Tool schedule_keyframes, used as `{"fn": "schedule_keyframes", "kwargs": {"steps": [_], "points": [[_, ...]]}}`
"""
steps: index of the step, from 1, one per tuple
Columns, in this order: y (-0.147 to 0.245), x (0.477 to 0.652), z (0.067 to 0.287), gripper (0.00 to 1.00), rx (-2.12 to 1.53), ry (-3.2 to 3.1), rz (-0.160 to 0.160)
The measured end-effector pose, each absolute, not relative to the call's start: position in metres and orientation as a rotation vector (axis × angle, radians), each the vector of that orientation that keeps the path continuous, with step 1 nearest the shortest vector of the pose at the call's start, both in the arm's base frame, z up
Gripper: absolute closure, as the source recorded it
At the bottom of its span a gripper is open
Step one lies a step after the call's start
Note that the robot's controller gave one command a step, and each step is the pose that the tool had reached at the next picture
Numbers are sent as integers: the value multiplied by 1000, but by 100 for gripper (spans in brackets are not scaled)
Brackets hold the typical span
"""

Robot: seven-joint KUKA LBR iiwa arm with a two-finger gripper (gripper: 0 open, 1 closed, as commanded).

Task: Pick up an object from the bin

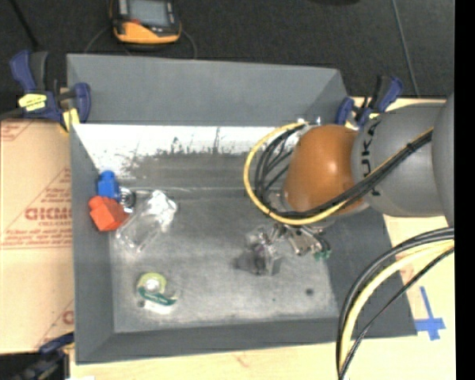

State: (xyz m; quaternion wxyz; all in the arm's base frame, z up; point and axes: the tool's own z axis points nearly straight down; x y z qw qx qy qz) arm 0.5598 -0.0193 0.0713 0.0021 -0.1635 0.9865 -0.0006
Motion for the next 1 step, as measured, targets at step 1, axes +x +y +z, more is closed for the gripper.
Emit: {"fn": "schedule_keyframes", "kwargs": {"steps": [1], "points": [[-20,574,209,100,-530,3084,-6]]}}
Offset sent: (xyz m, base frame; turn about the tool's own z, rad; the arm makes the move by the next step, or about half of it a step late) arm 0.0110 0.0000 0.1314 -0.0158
